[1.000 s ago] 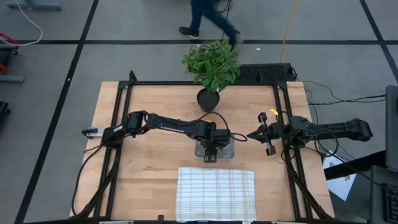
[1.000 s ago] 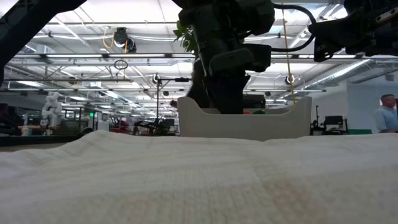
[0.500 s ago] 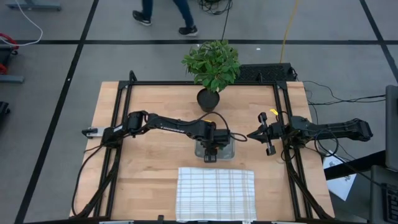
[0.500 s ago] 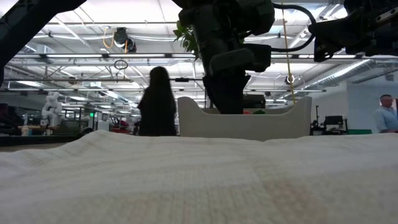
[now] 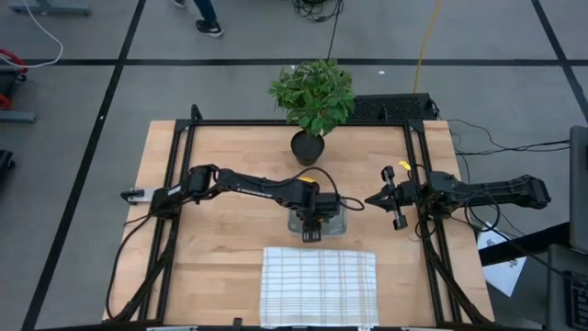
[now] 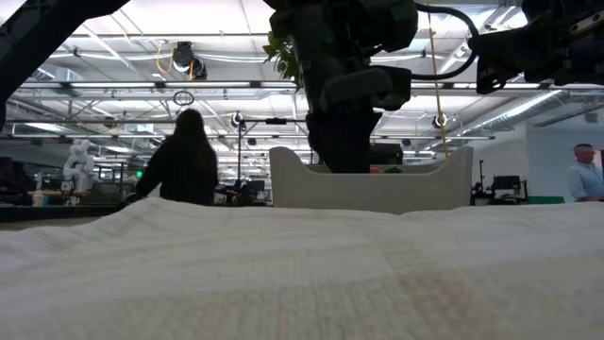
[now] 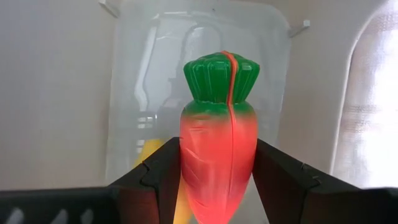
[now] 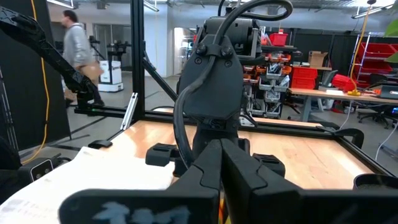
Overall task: Pick and placing Produce into tupperware
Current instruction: Put the orange carrot into the gray bin
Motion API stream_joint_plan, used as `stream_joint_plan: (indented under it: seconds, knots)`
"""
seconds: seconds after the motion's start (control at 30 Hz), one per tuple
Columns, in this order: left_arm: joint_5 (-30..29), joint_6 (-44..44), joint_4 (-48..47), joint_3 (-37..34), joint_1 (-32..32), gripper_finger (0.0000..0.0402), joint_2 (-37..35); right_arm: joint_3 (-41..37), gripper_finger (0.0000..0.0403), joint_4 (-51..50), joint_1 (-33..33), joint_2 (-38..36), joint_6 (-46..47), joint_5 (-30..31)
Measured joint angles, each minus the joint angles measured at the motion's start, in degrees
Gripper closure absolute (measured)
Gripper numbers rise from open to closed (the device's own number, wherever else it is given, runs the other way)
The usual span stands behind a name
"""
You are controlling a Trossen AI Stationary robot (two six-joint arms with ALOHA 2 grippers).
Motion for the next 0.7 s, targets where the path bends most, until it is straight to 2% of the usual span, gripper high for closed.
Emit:
stream_joint_plan:
  seconds: [0.7]
  knots:
    - [1.19, -3.11, -1.05, 0.02, -2.01, 0.0227, 0.00, 0.00, 0.0403, 0.02, 0.00, 0.02, 0.00, 0.00]
